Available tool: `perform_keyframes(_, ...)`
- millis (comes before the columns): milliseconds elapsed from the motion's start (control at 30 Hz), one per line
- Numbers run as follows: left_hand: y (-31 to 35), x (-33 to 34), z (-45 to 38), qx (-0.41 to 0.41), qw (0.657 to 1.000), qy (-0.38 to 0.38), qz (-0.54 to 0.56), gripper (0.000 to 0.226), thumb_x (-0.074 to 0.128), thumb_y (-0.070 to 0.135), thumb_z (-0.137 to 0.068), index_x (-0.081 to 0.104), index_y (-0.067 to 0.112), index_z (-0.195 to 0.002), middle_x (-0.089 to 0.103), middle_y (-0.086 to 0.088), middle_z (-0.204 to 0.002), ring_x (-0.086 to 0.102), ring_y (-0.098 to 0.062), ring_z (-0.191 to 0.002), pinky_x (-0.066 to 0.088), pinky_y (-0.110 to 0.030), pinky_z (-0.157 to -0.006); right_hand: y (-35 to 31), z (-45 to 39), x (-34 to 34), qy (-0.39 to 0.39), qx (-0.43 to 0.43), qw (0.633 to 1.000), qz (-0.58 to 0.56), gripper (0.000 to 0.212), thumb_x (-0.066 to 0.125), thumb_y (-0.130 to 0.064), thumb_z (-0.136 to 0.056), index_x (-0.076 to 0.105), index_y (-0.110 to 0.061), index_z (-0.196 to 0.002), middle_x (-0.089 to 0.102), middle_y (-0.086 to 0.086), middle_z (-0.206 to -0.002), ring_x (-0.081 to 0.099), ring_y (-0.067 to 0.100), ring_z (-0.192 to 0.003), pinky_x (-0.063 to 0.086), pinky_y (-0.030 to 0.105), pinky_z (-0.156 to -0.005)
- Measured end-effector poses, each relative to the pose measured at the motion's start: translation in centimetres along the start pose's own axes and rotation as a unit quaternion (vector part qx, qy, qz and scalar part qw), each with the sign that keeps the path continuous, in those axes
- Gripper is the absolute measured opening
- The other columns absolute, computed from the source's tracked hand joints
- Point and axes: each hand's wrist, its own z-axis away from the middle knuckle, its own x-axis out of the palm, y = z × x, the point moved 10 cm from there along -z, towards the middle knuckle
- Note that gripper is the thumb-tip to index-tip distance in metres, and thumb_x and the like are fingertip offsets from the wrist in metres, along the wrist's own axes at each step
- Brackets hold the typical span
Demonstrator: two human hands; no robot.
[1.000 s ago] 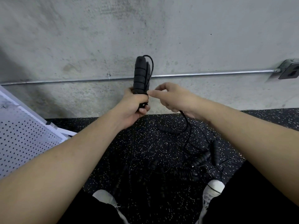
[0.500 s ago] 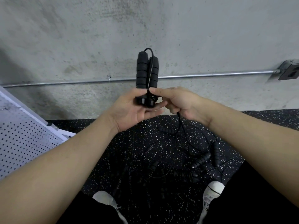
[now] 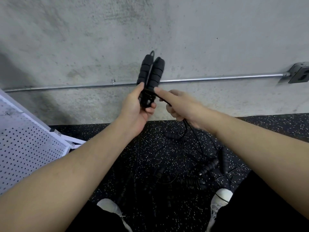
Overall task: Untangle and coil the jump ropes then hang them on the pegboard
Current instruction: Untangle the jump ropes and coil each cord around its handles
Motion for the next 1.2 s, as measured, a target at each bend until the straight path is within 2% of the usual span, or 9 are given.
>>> perform_keyframes(100,0.9,-1.2,-0.5,-0.017,0.998,-0.006,0.064,0.033,0.052,0.032,-0.104,0.063,0.003,-0.115,0.068,-0.009,-0.086,0.045,-0.010,-0.047,0.029,-0.014,-0.035,-0.7,0.1,-0.2,-0.034,-0.065,0.997,0.030,0.037,0.047,-0.050,-0.103,0.067,-0.019,-0.093,0.039,-0.010,-0.055,0.028,0.013,-0.053,0.022,0.029,-0.050)
perform_keyframes(233,1.1,-1.2,-0.4,-0.053,0.989,-0.065,0.126,0.039,0.050,0.035,-0.103,0.062,0.003,-0.122,0.069,-0.007,-0.097,0.041,-0.005,-0.045,0.027,-0.011,-0.033,-0.6,0.4,0.6,-0.107,-0.102,0.987,0.055,0.031,0.042,-0.033,-0.108,0.070,-0.021,-0.109,0.041,-0.013,-0.057,0.031,0.010,-0.052,0.025,0.026,-0.048)
perform_keyframes(367,0.8,0.3,0.4,-0.092,0.979,-0.144,0.114,0.039,0.048,0.036,-0.101,0.061,0.006,-0.121,0.067,-0.006,-0.095,0.038,-0.002,-0.037,0.025,-0.011,-0.028,0.0,0.6,1.1,-0.135,-0.093,0.981,0.104,0.033,0.050,-0.042,-0.102,0.063,-0.017,-0.086,0.042,-0.011,-0.052,0.034,0.010,-0.046,0.032,0.029,-0.051)
perform_keyframes(500,-0.1,0.9,1.2,-0.134,0.974,-0.174,0.048,0.040,0.052,0.038,-0.096,0.067,0.007,-0.116,0.071,-0.007,-0.097,0.035,-0.002,-0.033,0.021,-0.010,-0.026,0.0,0.0,-0.8,-0.093,-0.080,0.979,0.163,0.047,0.062,-0.064,-0.080,0.049,-0.023,-0.061,0.040,-0.009,-0.049,0.033,0.009,-0.044,0.036,0.026,-0.056)
perform_keyframes(700,-2.3,0.1,2.3,-0.225,0.960,-0.165,-0.018,0.027,0.063,0.035,-0.083,0.067,0.010,-0.091,0.062,0.003,-0.068,0.035,-0.002,-0.028,0.023,-0.011,-0.023,0.5,0.4,-1.0,-0.155,-0.052,0.976,0.144,0.036,0.062,-0.057,-0.081,0.058,-0.023,-0.069,0.043,-0.006,-0.056,0.037,0.009,-0.051,0.037,0.024,-0.059)
perform_keyframes(833,-2.7,0.3,2.8,-0.224,0.956,-0.179,-0.062,0.024,0.064,0.034,-0.084,0.068,0.010,-0.080,0.063,-0.001,-0.075,0.037,-0.004,-0.031,0.024,-0.011,-0.025,1.6,1.0,0.2,-0.194,-0.021,0.962,0.192,0.030,0.060,-0.054,-0.086,0.065,-0.031,-0.068,0.045,-0.011,-0.058,0.040,0.006,-0.053,0.040,0.025,-0.064)
perform_keyframes(967,-2.5,0.5,3.1,-0.209,0.948,-0.193,-0.142,0.021,0.066,0.031,-0.080,0.068,0.011,-0.076,0.061,-0.008,-0.080,0.039,-0.007,-0.036,0.026,-0.012,-0.027,0.4,1.8,-1.1,-0.135,-0.060,0.959,0.243,0.016,0.051,-0.004,-0.101,0.066,-0.003,-0.097,0.064,0.002,-0.091,0.055,-0.002,-0.071,0.043,0.004,-0.060)
perform_keyframes(1067,-2.7,0.4,3.0,-0.197,0.927,-0.195,-0.254,0.025,0.068,0.034,-0.078,0.070,0.013,-0.092,0.065,-0.008,-0.079,0.042,-0.011,-0.044,0.027,-0.013,-0.029,1.1,0.7,-2.8,-0.098,-0.034,0.967,0.232,0.025,0.051,0.005,-0.098,0.063,-0.006,-0.080,0.060,-0.001,-0.071,0.054,0.006,-0.064,0.044,0.010,-0.058)
perform_keyframes(1200,-4.9,0.2,3.2,-0.194,0.856,-0.233,-0.420,0.044,0.075,0.042,-0.080,0.070,0.012,-0.112,0.065,-0.004,-0.081,0.047,-0.009,-0.047,0.030,-0.015,-0.033,2.7,-1.3,-1.8,-0.118,-0.002,0.952,0.282,0.018,0.078,-0.023,-0.084,0.070,-0.020,-0.069,0.065,-0.013,-0.058,0.056,-0.003,-0.052,0.046,0.020,-0.060)
